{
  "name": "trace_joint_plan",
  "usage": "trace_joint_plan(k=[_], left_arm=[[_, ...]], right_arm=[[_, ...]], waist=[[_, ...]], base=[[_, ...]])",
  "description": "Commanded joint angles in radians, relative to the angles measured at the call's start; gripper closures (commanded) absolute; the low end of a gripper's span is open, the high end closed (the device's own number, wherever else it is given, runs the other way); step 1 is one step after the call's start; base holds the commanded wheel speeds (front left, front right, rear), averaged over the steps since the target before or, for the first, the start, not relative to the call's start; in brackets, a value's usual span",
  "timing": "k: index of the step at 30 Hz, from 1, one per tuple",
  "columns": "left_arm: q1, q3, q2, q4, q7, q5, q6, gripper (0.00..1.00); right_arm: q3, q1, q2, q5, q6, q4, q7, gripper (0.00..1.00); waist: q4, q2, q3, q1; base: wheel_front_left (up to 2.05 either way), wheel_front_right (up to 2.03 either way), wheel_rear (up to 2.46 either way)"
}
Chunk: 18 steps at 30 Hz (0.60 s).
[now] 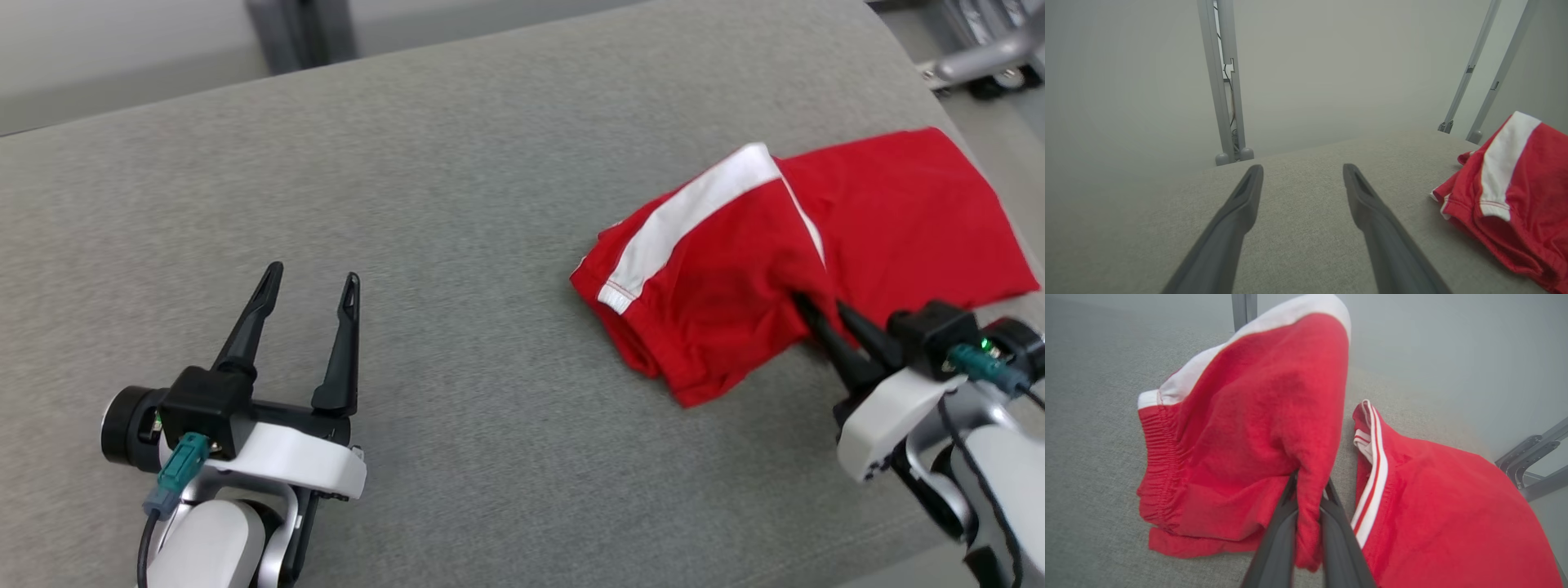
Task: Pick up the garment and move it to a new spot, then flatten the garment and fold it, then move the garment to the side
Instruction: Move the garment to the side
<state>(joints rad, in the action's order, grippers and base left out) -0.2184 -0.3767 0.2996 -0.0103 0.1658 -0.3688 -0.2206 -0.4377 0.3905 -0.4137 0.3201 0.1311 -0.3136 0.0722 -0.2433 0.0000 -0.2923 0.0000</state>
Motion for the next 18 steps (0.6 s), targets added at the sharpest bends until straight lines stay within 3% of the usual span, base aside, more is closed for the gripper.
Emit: trace_joint_plan(k=[1, 9, 18], left_arm=[[-0.022, -0.003, 0.007, -0.006, -0.007, 0.01, 0.001, 0.0], [-0.071, -0.023, 0.017, -0.017, -0.036, 0.026, 0.012, 0.0], [-0.104, -0.048, 0.006, 0.001, -0.035, 0.03, 0.025, 0.0]], right_arm=[[0.007, 0.041, -0.007, 0.003, -0.001, -0.014, 0.021, 1.0], [0.138, 0.161, 0.003, 0.088, -0.001, -0.212, 0.12, 1.0], [0.174, 0.235, 0.021, 0.191, -0.001, -0.447, 0.167, 1.0]], waist=[[-0.062, 0.0, -0.041, 0.0], [-0.09, 0.0, -0.112, 0.0], [-0.059, 0.0, -0.158, 0.0]], base=[[0.0, 0.0, 0.0], [0.0, 0.0, 0.0], [0.0, 0.0, 0.0]])
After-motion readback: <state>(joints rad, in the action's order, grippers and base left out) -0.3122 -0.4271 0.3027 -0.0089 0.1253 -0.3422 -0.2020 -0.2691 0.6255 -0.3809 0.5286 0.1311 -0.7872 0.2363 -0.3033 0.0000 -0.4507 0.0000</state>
